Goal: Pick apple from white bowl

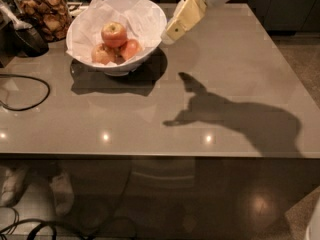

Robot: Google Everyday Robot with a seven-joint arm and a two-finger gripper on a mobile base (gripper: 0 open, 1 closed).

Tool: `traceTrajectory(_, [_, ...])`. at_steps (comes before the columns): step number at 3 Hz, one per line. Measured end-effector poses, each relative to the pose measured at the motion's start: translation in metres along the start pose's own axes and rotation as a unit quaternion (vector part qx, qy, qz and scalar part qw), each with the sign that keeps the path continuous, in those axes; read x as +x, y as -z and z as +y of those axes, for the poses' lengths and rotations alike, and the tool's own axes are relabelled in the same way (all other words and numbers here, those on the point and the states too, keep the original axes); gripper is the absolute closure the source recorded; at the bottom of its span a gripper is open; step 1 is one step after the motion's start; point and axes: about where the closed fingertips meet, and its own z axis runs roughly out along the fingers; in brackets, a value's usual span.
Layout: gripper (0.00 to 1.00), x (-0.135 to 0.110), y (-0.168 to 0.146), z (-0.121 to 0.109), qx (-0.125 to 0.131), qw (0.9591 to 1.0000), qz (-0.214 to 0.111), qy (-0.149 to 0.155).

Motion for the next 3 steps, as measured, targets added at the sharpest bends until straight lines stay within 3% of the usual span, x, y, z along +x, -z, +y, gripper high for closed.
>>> traceTrajectory(1, [0.0,-0.015,-0.027,-0.015,-0.008,0.9997,-0.023,0.001])
traceTrajectory(2, [0.0,-0.032,-0.054,-0.022,-0.034,0.9986,-0.032,0.027])
traceTrajectory(3, [0.0,-0.036,-0.054,-0.023,-0.034,0.9984,-0.035,0.03])
